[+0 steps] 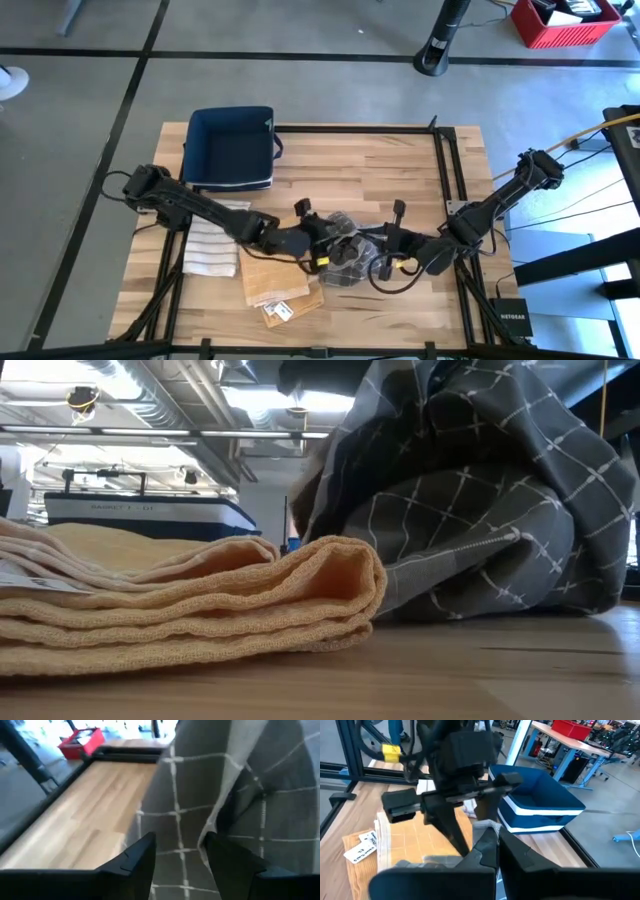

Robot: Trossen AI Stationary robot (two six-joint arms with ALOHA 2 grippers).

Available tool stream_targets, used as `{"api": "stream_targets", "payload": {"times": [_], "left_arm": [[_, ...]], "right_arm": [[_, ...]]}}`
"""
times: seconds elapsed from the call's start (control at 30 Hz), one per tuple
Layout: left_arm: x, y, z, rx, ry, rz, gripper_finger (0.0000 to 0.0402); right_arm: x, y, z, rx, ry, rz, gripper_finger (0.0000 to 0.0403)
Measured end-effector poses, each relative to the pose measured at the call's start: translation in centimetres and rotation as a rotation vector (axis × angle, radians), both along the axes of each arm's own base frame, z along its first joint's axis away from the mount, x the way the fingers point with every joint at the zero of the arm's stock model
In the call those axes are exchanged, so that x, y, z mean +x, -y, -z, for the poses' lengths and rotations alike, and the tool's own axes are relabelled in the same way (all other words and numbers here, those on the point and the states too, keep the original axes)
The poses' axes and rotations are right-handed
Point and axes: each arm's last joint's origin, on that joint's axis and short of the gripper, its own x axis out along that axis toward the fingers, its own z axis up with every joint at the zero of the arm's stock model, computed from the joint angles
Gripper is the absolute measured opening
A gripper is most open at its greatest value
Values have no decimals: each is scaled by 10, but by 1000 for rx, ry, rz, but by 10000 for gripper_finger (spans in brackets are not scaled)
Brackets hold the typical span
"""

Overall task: Fold towel
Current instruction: Fold the gray pattern towel

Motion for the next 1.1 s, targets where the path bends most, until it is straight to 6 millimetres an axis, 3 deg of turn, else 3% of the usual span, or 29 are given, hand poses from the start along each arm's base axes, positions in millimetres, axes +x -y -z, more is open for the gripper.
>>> {"api": "stream_targets", "payload": {"times": [0.27,0.43,0.5,0.7,1.1], "left_arm": [[3,-5,5,-73,-20,-18,164],[2,8,-13,-119,-17,205,164],[1,10,-4,-74,-78,221,164],[7,-10,27,-39,-192,18,164],[-9,-30,46,-89,-441,-114,164]], "right_arm": [[-1,0,1,-10,-13,0,9],[-1,0,2,-11,-15,0,9],[-1,0,1,-11,-14,0,9],[-1,0,1,-10,-13,0,10],[-1,0,1,-19,-15,-2,10]]}}
